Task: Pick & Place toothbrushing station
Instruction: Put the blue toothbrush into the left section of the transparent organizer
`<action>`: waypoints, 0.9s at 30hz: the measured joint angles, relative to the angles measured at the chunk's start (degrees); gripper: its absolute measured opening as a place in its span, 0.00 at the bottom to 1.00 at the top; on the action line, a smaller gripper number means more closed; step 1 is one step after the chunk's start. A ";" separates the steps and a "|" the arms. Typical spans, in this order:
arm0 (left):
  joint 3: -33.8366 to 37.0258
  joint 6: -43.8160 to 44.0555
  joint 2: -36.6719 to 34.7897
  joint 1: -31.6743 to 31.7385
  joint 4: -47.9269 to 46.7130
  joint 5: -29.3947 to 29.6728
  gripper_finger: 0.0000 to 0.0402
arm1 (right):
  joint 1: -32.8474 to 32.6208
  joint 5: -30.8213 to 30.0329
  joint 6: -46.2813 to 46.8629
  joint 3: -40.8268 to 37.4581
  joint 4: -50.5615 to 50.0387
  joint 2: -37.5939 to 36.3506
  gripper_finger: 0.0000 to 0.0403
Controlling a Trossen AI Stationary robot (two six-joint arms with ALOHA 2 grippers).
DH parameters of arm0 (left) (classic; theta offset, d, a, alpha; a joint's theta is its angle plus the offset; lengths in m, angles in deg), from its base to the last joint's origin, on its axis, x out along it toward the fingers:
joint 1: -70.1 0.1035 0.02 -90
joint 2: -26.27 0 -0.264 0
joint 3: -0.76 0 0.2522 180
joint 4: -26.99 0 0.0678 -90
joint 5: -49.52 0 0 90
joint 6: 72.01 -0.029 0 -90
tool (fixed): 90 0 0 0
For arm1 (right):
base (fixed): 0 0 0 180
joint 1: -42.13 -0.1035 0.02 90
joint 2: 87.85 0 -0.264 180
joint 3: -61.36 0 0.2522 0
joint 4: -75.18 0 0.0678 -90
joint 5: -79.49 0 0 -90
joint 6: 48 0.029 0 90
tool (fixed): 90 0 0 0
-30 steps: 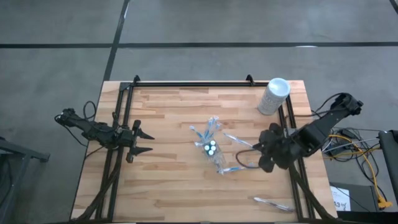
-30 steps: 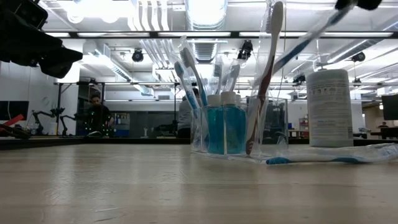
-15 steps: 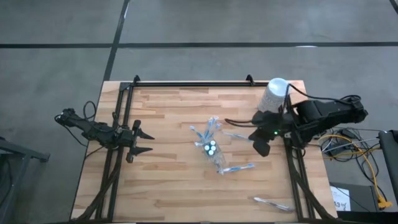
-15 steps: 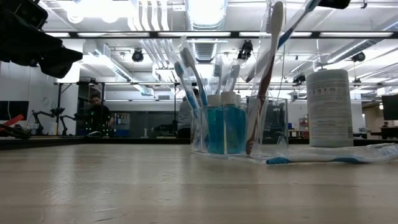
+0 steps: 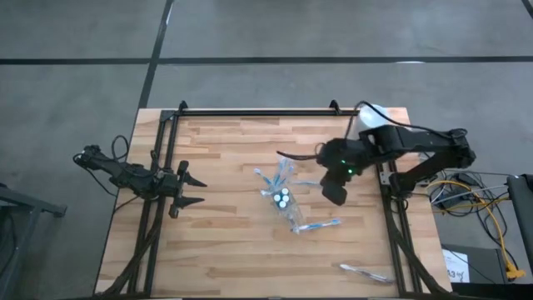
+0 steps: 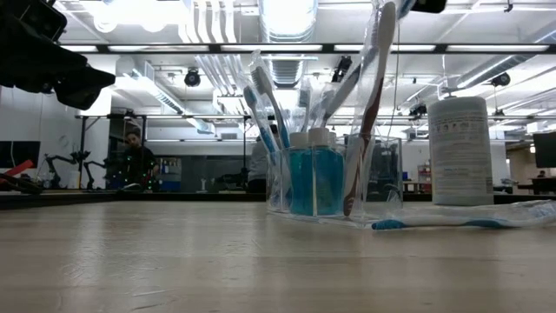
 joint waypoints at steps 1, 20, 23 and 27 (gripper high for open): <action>0.00 -0.01 0.00 0.01 0.01 0.00 0.57 | 0.72 1.51 -0.80 0.66 -0.01 0.73 0.02; 0.00 -0.01 0.00 0.01 0.09 0.00 0.57 | 10.93 13.05 -9.41 11.76 -4.32 13.31 0.02; 0.00 0.00 0.00 0.00 0.11 0.00 0.57 | 12.29 15.41 -10.08 13.26 -6.53 15.32 0.02; 0.00 0.00 0.00 0.01 0.11 0.00 0.57 | 13.61 16.49 -11.59 14.19 -7.20 17.70 0.02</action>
